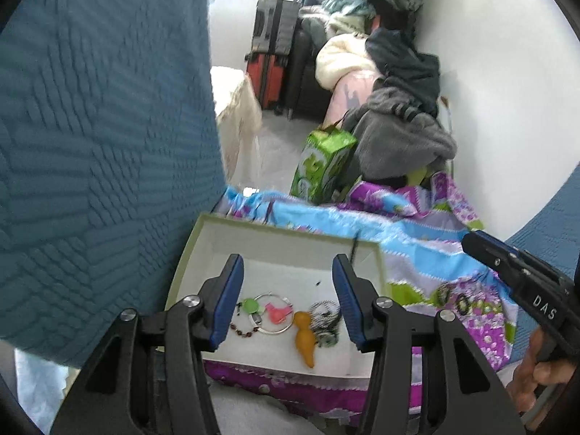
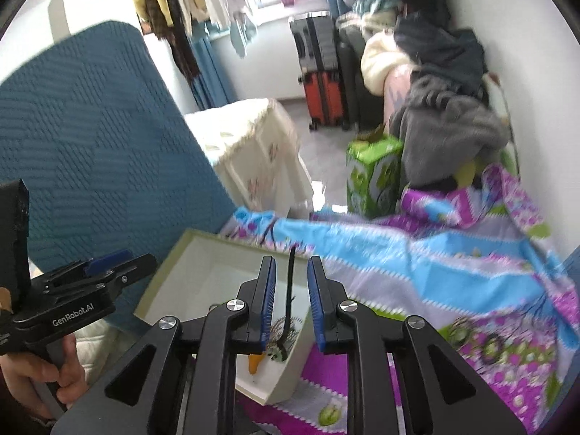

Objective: Organize jewelry
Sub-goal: 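Move both open tools back to the remaining jewelry on the cloth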

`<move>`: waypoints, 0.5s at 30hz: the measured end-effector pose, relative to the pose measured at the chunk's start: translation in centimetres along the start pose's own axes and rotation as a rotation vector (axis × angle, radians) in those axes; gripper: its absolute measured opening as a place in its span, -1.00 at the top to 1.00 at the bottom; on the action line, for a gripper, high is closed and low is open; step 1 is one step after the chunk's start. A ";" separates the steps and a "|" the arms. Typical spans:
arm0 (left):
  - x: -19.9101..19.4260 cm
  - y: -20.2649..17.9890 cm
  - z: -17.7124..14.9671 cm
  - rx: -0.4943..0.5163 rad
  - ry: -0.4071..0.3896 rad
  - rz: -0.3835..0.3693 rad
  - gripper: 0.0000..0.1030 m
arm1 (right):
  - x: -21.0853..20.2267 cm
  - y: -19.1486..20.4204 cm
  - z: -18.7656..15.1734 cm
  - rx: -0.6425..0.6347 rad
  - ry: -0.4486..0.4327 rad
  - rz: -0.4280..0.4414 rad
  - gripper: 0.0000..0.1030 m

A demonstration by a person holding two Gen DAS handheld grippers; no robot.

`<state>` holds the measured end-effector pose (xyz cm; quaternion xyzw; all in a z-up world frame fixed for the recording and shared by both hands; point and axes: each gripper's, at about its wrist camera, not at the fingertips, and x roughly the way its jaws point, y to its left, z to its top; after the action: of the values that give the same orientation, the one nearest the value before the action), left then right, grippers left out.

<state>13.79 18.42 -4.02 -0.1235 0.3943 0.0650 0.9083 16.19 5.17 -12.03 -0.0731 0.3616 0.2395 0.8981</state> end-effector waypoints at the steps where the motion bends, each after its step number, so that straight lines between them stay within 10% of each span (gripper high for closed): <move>1: -0.7 -0.4 0.3 0.002 -0.013 -0.008 0.00 | -0.9 -0.2 0.3 -0.003 -0.015 0.000 0.68; 15: -5.7 -8.0 1.3 0.082 -0.151 -0.081 0.00 | -11.7 -4.3 1.6 -0.053 -0.220 -0.070 0.68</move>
<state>12.57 10.93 2.38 -0.0966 0.3216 0.0212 0.9417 11.94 -2.55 -3.02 -0.0828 0.2515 0.2240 0.9379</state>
